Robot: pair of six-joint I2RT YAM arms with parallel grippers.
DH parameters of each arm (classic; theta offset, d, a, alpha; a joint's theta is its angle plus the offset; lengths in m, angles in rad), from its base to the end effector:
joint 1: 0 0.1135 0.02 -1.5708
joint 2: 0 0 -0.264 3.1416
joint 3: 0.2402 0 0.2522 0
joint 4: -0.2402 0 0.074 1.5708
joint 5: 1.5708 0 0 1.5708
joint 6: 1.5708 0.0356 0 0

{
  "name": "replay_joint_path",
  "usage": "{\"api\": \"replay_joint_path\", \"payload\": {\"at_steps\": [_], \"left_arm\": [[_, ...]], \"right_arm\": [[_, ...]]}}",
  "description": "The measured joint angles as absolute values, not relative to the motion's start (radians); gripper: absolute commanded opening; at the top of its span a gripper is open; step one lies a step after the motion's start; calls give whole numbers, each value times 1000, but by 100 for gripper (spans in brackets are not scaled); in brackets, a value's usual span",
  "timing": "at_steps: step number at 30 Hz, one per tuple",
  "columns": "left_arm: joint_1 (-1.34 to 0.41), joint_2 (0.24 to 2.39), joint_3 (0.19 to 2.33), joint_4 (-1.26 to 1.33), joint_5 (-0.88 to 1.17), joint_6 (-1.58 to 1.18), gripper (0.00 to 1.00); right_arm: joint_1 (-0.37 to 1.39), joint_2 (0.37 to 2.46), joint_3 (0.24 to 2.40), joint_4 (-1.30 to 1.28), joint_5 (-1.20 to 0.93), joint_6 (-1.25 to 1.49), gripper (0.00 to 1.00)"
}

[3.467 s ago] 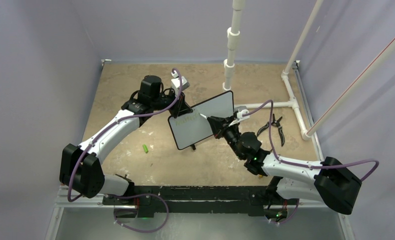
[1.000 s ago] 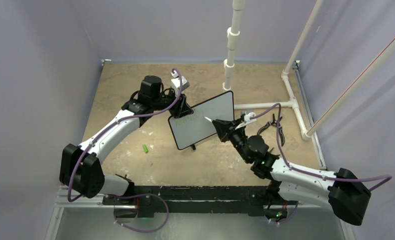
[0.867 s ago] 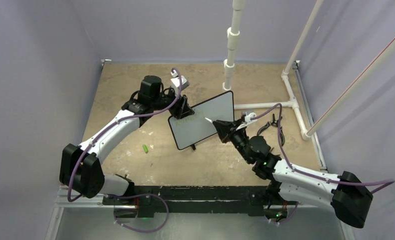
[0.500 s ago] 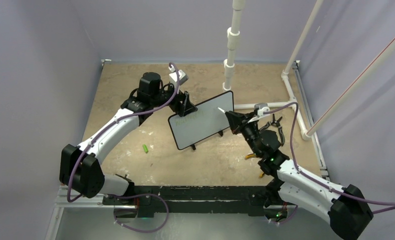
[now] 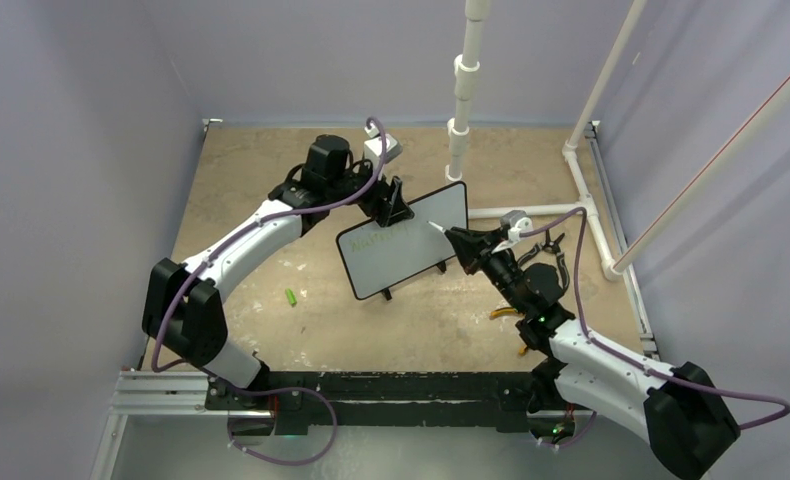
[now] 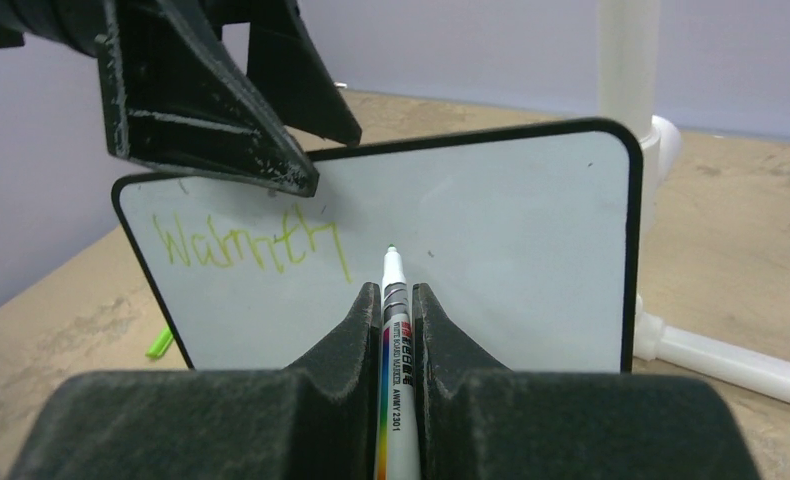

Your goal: Write a sentence on the whiteboard

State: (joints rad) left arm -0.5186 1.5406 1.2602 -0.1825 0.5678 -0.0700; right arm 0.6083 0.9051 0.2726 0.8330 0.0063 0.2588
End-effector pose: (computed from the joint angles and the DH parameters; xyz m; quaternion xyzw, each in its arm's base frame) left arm 0.3006 -0.1936 0.3208 0.3253 0.7632 -0.3745 0.4142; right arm 0.1621 0.1126 0.2465 -0.1076 0.6236 0.3235 0.7035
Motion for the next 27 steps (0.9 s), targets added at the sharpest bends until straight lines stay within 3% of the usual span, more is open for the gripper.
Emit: {"api": "replay_joint_path", "payload": {"at_steps": [6,27], "left_arm": [[-530,1554,1260,-180,571,-79,50],[-546,1574,1260,-180,582,-69,6]], "right_arm": [[608,895,248,855,-23,249,0],[608,982,262,891,-17,242,0]]}}
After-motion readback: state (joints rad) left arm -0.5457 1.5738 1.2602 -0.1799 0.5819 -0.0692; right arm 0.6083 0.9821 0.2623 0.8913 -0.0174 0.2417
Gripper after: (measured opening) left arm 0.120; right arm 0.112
